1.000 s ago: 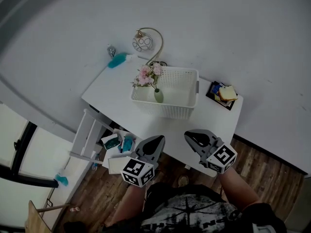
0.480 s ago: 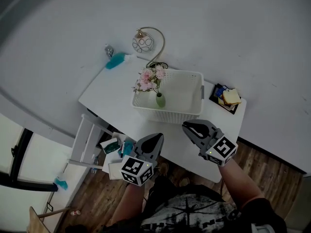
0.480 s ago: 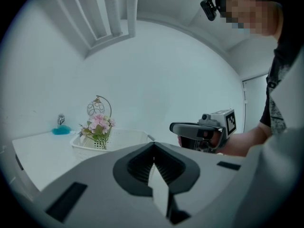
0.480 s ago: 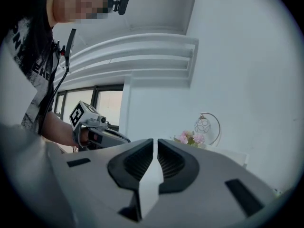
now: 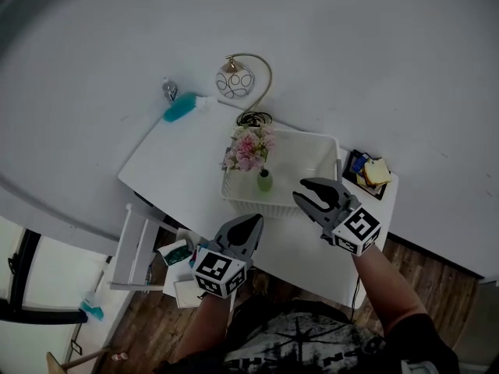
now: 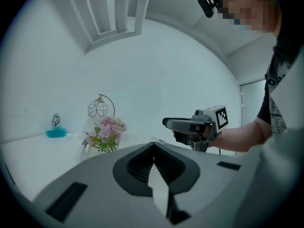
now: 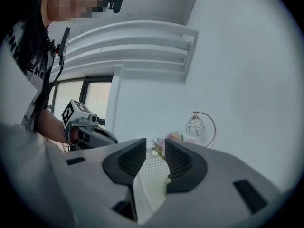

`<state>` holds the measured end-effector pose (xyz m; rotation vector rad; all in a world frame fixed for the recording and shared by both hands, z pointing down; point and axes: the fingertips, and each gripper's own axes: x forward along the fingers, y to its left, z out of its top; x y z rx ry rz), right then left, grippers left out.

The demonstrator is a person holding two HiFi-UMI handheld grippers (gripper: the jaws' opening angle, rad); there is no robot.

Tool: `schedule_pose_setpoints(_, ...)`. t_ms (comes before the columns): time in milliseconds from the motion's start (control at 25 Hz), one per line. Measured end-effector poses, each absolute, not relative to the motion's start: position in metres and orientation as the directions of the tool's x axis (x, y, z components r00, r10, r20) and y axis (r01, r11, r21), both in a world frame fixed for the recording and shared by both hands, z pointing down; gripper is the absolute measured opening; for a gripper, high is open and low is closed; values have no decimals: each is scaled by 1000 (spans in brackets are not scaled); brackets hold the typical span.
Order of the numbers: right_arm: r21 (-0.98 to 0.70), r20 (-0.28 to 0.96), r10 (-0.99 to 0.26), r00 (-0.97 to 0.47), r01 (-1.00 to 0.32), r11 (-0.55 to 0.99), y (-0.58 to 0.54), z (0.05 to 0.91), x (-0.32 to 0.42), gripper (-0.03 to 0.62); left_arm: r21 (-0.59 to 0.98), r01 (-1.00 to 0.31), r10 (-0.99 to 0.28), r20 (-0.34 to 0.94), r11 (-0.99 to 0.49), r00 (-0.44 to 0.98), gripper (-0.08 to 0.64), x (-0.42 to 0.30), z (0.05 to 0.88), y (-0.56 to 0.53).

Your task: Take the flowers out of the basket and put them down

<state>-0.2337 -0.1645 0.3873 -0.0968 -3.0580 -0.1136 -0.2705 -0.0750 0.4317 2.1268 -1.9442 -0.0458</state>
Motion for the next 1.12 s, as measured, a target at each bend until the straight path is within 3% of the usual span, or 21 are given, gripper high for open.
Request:
schedule_pose_setpoints(360,105,200,89,-976,112,988,-199,419,-298,170,258,-962,-979,154,-87,130,14,-318,444,-92)
schedule_pose_setpoints(640,41,269,128,-954,145,989,-233,453,-338,209,285,-955,-979,156,-84,133,14,-341,451,-100)
schedule_pose_setpoints(1120,13,555,230,-800,284,959,-233,571,-363,245,330,-940,-974,170,-86,149,14,-353,472,-105)
